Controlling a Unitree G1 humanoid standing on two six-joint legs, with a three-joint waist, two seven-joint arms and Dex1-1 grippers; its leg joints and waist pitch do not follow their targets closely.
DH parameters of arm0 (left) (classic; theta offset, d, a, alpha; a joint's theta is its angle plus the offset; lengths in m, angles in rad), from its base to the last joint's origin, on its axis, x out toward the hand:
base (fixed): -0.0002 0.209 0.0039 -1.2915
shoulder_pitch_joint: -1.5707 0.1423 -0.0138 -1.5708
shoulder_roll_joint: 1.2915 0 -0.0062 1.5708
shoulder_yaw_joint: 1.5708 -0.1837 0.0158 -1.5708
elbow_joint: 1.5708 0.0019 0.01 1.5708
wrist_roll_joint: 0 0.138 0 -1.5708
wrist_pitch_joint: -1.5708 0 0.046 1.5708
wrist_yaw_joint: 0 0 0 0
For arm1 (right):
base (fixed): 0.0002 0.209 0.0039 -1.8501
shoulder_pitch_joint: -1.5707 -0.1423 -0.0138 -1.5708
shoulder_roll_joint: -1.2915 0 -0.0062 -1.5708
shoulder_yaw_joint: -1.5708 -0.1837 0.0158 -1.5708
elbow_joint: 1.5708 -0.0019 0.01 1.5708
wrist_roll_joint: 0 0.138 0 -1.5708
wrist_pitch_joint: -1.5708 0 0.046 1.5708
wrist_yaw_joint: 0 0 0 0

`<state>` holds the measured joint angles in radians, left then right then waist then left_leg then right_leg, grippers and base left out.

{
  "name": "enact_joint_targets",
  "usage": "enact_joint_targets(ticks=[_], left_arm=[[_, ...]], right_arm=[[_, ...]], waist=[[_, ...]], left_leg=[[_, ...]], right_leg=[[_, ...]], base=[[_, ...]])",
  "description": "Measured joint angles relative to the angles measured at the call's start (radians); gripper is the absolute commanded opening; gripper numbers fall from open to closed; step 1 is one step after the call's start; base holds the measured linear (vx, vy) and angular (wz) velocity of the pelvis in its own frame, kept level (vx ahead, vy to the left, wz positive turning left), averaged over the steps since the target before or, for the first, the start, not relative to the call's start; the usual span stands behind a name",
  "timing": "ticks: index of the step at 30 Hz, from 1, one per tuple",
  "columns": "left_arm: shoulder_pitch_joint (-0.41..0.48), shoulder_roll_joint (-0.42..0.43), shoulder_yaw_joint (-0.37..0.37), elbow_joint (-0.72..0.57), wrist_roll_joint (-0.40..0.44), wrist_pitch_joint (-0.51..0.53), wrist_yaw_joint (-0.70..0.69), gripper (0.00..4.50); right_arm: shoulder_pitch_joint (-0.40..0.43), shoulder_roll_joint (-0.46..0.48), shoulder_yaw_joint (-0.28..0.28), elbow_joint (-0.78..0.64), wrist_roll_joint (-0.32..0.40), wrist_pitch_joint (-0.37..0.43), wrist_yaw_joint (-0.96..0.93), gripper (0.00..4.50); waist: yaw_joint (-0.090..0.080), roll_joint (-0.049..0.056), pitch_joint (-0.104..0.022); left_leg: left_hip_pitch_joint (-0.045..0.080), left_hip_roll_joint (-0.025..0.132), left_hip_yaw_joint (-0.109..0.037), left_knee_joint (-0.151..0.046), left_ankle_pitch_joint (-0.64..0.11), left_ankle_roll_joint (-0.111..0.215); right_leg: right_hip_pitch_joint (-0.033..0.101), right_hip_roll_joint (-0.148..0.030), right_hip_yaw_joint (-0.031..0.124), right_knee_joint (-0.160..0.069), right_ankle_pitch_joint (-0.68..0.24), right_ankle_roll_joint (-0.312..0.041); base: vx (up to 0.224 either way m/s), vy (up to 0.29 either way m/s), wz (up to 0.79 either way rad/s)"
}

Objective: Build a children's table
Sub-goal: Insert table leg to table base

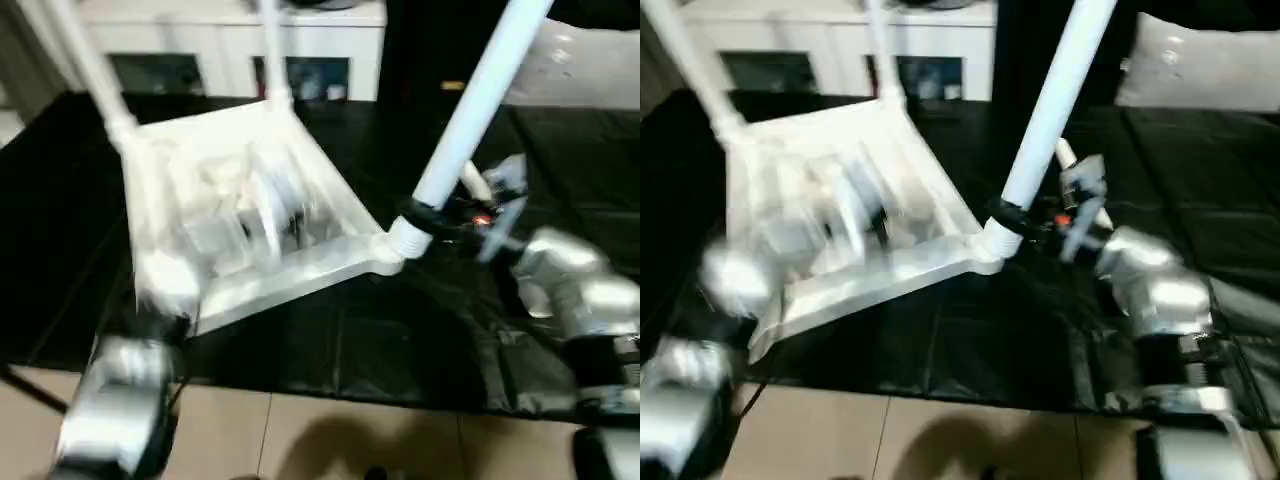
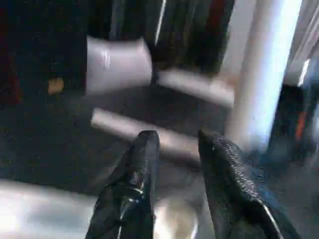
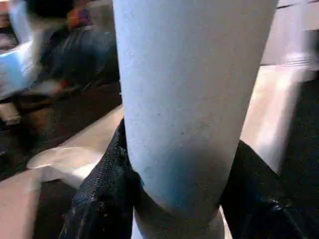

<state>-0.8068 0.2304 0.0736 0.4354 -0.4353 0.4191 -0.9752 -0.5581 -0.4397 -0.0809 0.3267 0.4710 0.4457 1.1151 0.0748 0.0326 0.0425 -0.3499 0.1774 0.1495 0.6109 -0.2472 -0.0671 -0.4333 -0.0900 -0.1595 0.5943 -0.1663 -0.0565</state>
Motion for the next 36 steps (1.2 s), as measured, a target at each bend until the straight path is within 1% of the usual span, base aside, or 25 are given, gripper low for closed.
enact_joint_targets(ticks=[1,3,5,6,7,9,10,11,12,14,15,17,18,19,20,22,24,26,29,32,33,34,36], left_arm=[[-0.003,-0.012,0.006,-0.010,-0.024,0.019,-0.005,1.76],[-0.007,-0.045,0.002,-0.027,-0.057,0.070,-0.014,1.91],[-0.013,-0.072,-0.015,-0.032,-0.066,0.109,-0.014,2.19],[-0.014,-0.086,-0.031,-0.041,-0.068,0.127,-0.014,2.28],[-0.014,-0.094,-0.043,-0.046,-0.069,0.136,-0.014,2.32],[-0.014,-0.105,-0.049,-0.049,-0.072,0.154,-0.012,2.38],[-0.014,-0.111,-0.052,-0.051,-0.073,0.167,-0.010,2.63],[-0.013,-0.114,-0.055,-0.051,-0.072,0.170,-0.006,2.63],[-0.011,-0.115,-0.058,-0.053,-0.072,0.171,-0.003,2.74],[0.009,-0.114,-0.082,-0.083,-0.061,0.167,-0.001,2.77],[0.025,-0.117,-0.087,-0.105,-0.063,0.175,-0.002,2.85],[0.045,-0.125,-0.089,-0.130,-0.087,0.201,-0.015,3.15],[0.049,-0.134,-0.094,-0.142,-0.103,0.215,-0.028,3.16],[0.049,-0.138,-0.103,-0.146,-0.110,0.220,-0.037,3.30],[0.049,-0.146,-0.112,-0.151,-0.117,0.223,-0.046,3.30],[0.050,-0.129,-0.113,-0.155,-0.124,0.236,-0.064,3.58],[0.053,-0.119,-0.116,-0.160,-0.133,0.246,-0.081,3.64],[0.056,-0.109,-0.125,-0.168,-0.125,0.245,-0.083,3.97],[0.056,-0.102,-0.150,-0.174,-0.096,0.224,-0.077,4.08],[0.051,-0.131,-0.147,-0.143,-0.061,0.177,-0.008,4.21],[0.050,-0.137,-0.143,-0.124,-0.058,0.169,0.013,3.99],[0.050,-0.139,-0.140,-0.114,-0.058,0.166,0.024,3.85],[0.050,-0.139,-0.137,-0.108,-0.058,0.165,0.029,3.80]], right_arm=[[0.000,-0.006,0.009,-0.011,0.008,0.016,0.020,1.87],[0.001,-0.009,0.030,-0.044,0.031,0.054,0.059,1.87],[0.002,-0.008,0.056,-0.071,0.042,0.078,0.082,1.87],[0.002,-0.005,0.067,-0.084,0.046,0.089,0.090,1.87],[0.002,-0.004,0.073,-0.087,0.046,0.094,0.092,1.87],[0.006,-0.004,0.078,-0.089,0.045,0.095,0.092,1.87],[0.009,-0.004,0.080,-0.090,0.045,0.095,0.091,1.87],[0.010,-0.005,0.080,-0.090,0.042,0.095,0.090,1.87],[0.010,-0.005,0.081,-0.090,0.039,0.094,0.089,1.87],[0.019,-0.005,0.097,-0.098,0.031,0.094,0.090,1.87],[0.025,-0.005,0.103,-0.100,0.031,0.096,0.090,1.87],[0.032,-0.006,0.103,-0.100,0.031,0.099,0.087,1.87],[0.032,-0.006,0.106,-0.099,0.029,0.100,0.084,1.87],[0.031,-0.006,0.111,-0.099,0.028,0.100,0.084,1.87],[0.030,-0.005,0.116,-0.099,0.028,0.100,0.085,1.87],[0.029,-0.008,0.125,-0.100,0.025,0.098,0.093,1.87],[0.029,-0.015,0.132,-0.100,0.016,0.096,0.096,1.87],[0.029,-0.019,0.138,-0.099,0.002,0.093,0.098,1.87],[0.028,-0.028,0.147,-0.089,-0.012,0.088,0.093,1.87],[0.023,-0.028,0.150,-0.077,-0.026,0.077,0.087,1.87],[0.015,-0.028,0.153,-0.077,-0.031,0.072,0.086,1.87],[0.010,-0.028,0.153,-0.077,-0.032,0.070,0.085,1.87],[0.008,-0.028,0.152,-0.077,-0.033,0.067,0.082,1.87]], waist=[[0.006,0.000,0.000],[0.019,-0.001,0.000],[0.026,-0.001,0.001],[0.032,-0.001,0.001],[0.038,-0.001,0.001],[0.041,-0.001,0.001],[0.042,-0.001,0.001],[0.043,-0.001,0.001],[0.043,-0.001,0.001],[0.042,-0.001,0.001],[0.041,-0.001,0.001],[0.041,-0.001,0.001],[0.041,-0.001,0.001],[0.042,-0.001,0.001],[0.042,-0.001,0.001],[0.039,-0.001,0.001],[0.038,-0.001,0.001],[0.038,-0.001,0.001],[0.039,-0.001,0.001],[0.039,-0.001,0.001],[0.039,-0.001,0.001],[0.039,-0.001,0.001],[0.037,-0.001,0.001]], left_leg=[[0.000,0.000,0.000,0.000,0.000,0.000],[-0.002,0.000,0.001,0.002,0.000,0.000],[-0.002,0.000,0.001,0.002,0.000,0.000],[-0.003,0.000,0.001,0.002,0.000,0.000],[-0.003,0.000,0.001,0.002,0.000,0.000],[-0.003,0.000,0.001,0.002,0.000,0.000],[-0.004,0.000,0.001,0.002,0.000,0.000],[-0.004,0.000,0.001,0.002,0.000,0.000],[-0.004,0.000,0.000,0.002,0.000,0.000],[-0.004,0.000,0.000,0.002,0.000,0.000],[-0.004,0.000,0.000,0.002,0.000,0.000],[-0.004,0.000,0.000,0.003,0.000,0.000],[-0.004,0.000,0.000,0.003,0.000,0.000],[-0.004,0.000,0.000,0.003,0.000,0.000],[-0.004,0.000,0.000,0.004,0.000,0.000],[-0.004,0.000,0.000,0.005,0.000,0.000],[-0.004,0.000,0.000,0.005,0.000,0.000],[-0.004,0.000,0.000,0.006,0.000,0.000],[-0.004,0.000,0.000,0.008,0.000,0.000],[-0.006,0.000,0.000,0.011,0.000,0.000],[-0.007,0.000,0.000,0.011,0.000,0.000],[-0.007,0.000,-0.001,0.012,0.000,0.000],[-0.007,0.000,-0.001,0.012,0.000,0.000]], right_leg=[[0.000,0.000,0.001,0.000,0.000,0.000],[-0.001,0.000,0.001,0.000,0.001,0.000],[-0.002,0.000,0.001,0.001,0.003,-0.002],[-0.002,0.000,0.001,0.000,0.003,-0.002],[-0.003,0.000,0.001,0.000,0.003,-0.001],[-0.003,0.000,0.001,0.000,0.002,-0.001],[-0.003,0.000,0.001,0.000,0.002,0.000],[-0.003,0.000,0.001,0.000,0.002,0.001],[-0.003,0.000,0.001,0.000,0.001,0.001],[-0.003,0.000,0.001,0.000,0.002,0.001],[-0.003,0.000,0.001,0.000,0.002,0.001],[-0.003,0.000,0.001,0.000,0.002,0.001],[-0.003,0.000,0.001,0.000,0.002,0.001],[-0.003,0.000,0.001,0.000,0.002,0.002],[-0.003,0.000,0.001,0.001,0.002,0.002],[-0.002,0.000,0.001,0.001,0.002,0.003],[-0.002,0.000,0.001,0.001,0.002,0.004],[-0.002,0.000,0.001,0.001,0.002,0.004],[-0.001,0.000,0.001,0.001,0.003,0.006],[-0.002,-0.001,0.001,0.001,0.005,0.006],[-0.002,-0.001,0.001,0.001,0.005,0.007],[-0.002,-0.001,0.001,0.001,0.005,0.007],[-0.002,-0.001,0.001,0.001,0.006,0.007]], base=[[0.000,0.000,0.00],[0.000,0.000,0.00],[0.000,0.000,0.00],[0.000,0.000,0.00],[0.000,0.000,0.00],[0.000,0.000,0.00],[0.000,0.000,0.00],[0.000,0.000,0.00],[0.000,0.000,0.00],[0.000,0.000,0.00],[0.000,0.000,0.00],[0.000,0.000,0.00],[0.000,0.000,0.00],[0.000,0.000,0.00],[0.000,0.000,0.00],[0.000,0.000,0.00],[0.000,0.000,0.00],[0.000,0.000,0.00],[0.000,0.000,0.00],[0.000,0.000,0.00],[0.000,0.000,0.00],[0.000,0.000,0.00],[0.000,0.000,0.00]])
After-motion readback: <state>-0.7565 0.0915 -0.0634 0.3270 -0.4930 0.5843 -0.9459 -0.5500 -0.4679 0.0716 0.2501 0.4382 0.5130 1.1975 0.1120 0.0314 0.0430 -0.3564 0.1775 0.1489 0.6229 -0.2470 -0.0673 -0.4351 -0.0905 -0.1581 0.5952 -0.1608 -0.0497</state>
